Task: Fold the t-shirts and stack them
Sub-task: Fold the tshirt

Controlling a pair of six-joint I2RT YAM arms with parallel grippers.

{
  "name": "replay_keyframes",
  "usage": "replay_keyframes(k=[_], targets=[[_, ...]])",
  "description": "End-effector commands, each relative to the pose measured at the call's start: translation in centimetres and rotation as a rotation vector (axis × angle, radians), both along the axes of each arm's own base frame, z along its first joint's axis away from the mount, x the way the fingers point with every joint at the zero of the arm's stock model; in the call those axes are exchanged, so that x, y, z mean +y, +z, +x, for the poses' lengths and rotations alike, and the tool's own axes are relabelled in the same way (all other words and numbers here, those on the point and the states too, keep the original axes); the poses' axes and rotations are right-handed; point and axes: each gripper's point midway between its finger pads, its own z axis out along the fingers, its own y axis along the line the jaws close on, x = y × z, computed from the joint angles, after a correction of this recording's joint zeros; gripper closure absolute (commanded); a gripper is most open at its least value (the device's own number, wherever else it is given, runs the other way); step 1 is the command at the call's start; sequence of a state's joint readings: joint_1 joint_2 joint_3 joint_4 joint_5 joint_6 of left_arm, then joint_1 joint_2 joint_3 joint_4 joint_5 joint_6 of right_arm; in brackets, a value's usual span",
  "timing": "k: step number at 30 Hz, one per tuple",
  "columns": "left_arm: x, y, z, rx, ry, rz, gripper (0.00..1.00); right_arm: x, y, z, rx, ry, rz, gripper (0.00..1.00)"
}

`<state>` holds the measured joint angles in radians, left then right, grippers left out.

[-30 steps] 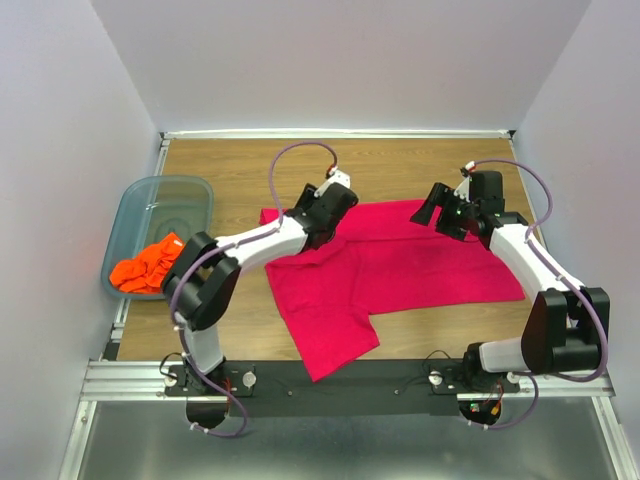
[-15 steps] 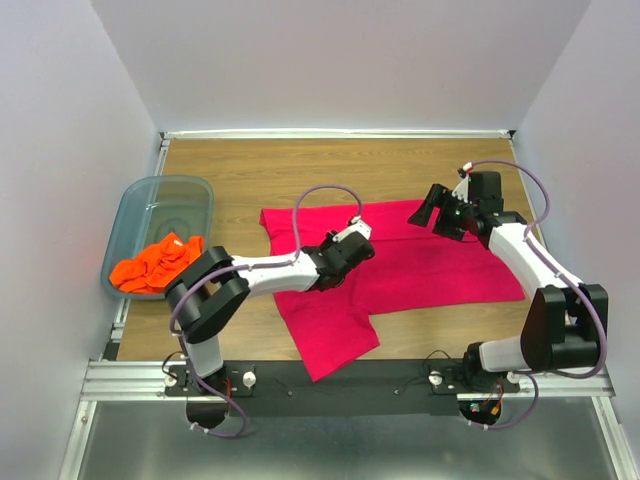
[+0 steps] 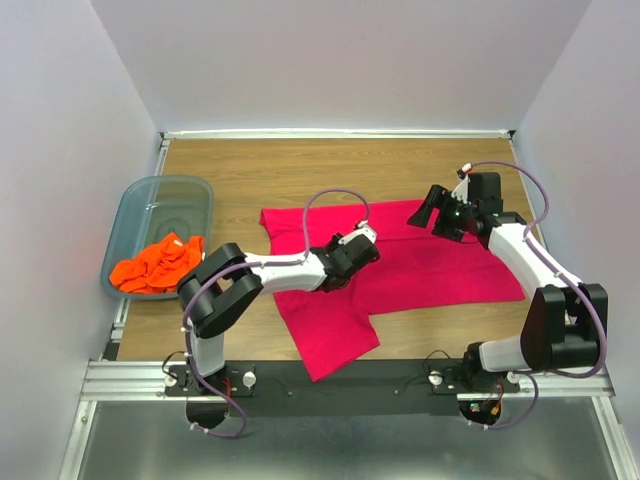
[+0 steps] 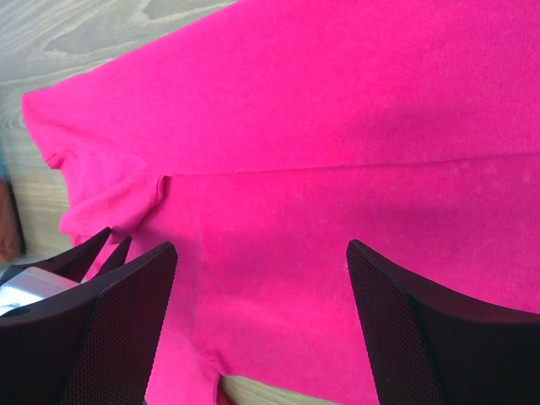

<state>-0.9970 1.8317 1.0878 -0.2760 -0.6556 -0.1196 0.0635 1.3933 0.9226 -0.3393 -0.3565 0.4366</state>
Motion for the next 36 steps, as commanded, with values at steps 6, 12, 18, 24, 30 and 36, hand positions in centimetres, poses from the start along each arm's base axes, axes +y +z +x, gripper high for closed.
replay_keyframes(k=[6,12,18,24,30,36], targets=[[-0.5,-0.8,0.4,-0.009,-0.009,0.032,0.67,0.5,-0.8,-0.8,0.035,0.021,0.020,0.11],[-0.1,0.0,1.4,-0.058,0.016,0.065,1.00,0.5,-0.8,-0.7,0.036,0.026,0.025,0.11],[0.4,1.9,3.2,-0.100,0.030,0.080,1.00,0.7,-0.7,-0.8,0.036,0.030,0.030,0.11],[2.0,3.6,6.8,-0.145,0.094,0.079,1.00,1.0,-0.2,-0.8,0.027,0.046,0.046,0.11],[3.7,4.0,10.0,-0.148,0.142,0.091,0.94,1.5,0.0,-1.2,0.029,0.067,0.070,0.11],[4.0,4.0,12.6,-0.159,0.174,0.069,0.85,1.6,0.0,-1.4,0.034,0.077,0.075,0.11]])
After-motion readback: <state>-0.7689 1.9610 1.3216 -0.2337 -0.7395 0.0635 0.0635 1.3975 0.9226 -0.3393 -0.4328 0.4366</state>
